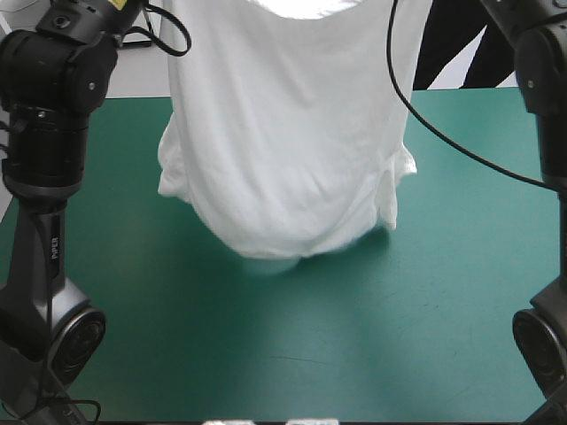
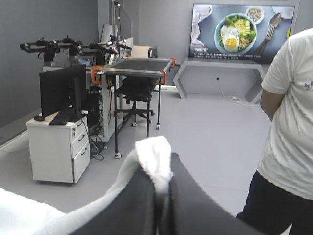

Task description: Fold the cloth

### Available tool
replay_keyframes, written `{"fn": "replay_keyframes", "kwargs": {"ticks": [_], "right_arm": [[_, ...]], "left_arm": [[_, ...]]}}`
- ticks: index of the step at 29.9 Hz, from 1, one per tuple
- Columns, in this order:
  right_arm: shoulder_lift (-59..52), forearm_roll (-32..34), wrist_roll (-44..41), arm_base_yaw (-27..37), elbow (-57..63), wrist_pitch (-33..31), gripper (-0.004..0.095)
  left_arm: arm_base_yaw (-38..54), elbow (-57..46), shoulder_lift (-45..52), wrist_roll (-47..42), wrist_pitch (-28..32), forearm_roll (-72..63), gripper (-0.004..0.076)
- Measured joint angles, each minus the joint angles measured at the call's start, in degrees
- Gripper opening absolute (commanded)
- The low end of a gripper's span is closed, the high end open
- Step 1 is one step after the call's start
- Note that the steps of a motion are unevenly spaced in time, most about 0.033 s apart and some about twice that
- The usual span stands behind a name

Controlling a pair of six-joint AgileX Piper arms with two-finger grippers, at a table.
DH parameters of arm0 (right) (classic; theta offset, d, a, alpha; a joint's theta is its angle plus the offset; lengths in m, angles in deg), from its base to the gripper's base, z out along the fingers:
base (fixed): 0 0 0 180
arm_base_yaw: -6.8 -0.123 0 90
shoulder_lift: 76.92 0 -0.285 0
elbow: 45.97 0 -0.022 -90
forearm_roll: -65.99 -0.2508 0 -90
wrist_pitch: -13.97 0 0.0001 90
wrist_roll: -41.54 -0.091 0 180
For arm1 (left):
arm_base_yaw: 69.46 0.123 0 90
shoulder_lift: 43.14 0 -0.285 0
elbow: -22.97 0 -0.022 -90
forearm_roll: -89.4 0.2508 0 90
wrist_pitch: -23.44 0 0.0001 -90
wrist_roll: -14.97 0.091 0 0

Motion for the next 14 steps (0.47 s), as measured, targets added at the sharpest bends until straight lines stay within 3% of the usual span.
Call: {"fn": "replay_keyframes", "kwargs": {"ticks": [3,8,14], "right_arm": [[2.01,0.65,-0.62,0.00,0.05,4.23,-0.0003],[3.08,2.60,-2.54,0.00,0.05,5.15,-0.0004],[7.57,1.53,-3.84,0.88,0.05,-2.41,-0.0004]], "left_arm": [[0.85,-0.02,-1.61,0.00,4.18,0.76,-0.0010],[5.61,-0.02,-3.10,-1.90,5.69,-2.27,-0.0010],[11.00,0.09,-8.62,-2.49,0.63,-7.66,-0.0010]]}}
